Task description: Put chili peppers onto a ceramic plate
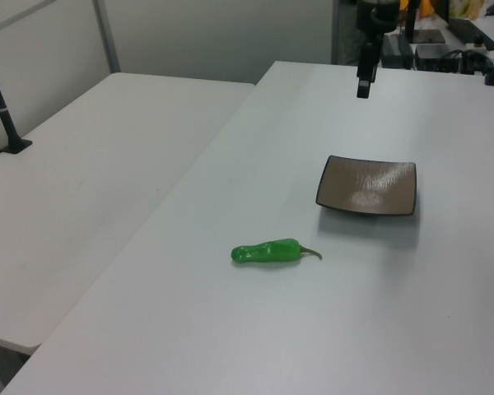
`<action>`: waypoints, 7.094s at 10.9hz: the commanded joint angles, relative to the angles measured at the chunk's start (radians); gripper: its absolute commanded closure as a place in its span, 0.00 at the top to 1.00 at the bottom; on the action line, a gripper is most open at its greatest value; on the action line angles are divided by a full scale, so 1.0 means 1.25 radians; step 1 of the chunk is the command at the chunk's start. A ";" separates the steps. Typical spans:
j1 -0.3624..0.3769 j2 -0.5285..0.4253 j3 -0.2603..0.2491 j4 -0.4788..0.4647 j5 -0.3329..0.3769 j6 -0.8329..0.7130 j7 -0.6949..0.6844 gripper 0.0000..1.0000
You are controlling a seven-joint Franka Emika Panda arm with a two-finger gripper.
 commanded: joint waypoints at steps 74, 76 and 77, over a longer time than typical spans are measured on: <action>-0.069 0.050 0.026 -0.331 -0.047 0.411 -0.096 1.00; -0.063 0.046 0.026 -0.265 -0.047 0.333 -0.087 1.00; -0.063 0.045 0.026 -0.211 -0.047 0.262 -0.074 1.00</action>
